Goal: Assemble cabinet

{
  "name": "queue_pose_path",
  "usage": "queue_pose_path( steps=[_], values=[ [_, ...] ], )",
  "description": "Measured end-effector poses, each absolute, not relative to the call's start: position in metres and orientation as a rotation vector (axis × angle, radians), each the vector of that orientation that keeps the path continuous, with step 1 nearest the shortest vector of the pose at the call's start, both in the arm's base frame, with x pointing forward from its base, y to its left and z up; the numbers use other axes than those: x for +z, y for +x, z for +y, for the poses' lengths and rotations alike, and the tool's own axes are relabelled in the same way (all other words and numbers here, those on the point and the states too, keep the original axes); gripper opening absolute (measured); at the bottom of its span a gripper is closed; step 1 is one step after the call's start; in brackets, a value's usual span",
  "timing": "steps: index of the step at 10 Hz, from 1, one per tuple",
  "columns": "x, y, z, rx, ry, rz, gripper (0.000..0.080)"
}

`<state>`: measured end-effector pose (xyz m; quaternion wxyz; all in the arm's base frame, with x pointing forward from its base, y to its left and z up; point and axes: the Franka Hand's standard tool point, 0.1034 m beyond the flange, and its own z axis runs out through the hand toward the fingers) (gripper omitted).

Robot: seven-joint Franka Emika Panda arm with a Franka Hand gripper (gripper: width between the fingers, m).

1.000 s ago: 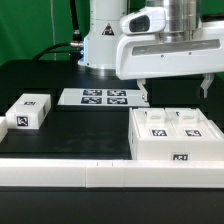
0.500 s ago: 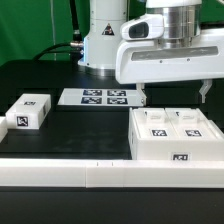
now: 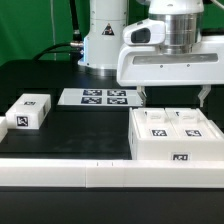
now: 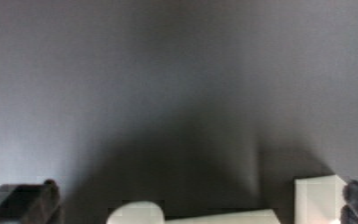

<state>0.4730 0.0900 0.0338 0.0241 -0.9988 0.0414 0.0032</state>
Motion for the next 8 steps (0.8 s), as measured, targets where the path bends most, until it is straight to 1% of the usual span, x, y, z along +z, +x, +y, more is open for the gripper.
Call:
queue_pose_path(
  steps=[2,6,8],
  values=[
    [0.036,0.48,0.076,-0.006,-3.089,0.103,0.0797],
    [0.034,0.479,0.079,-0.001,-3.089,0.087,0.0797],
    [0.023,0.477,0.081,0.002,-3.089,0.083,0.0797]
  ],
)
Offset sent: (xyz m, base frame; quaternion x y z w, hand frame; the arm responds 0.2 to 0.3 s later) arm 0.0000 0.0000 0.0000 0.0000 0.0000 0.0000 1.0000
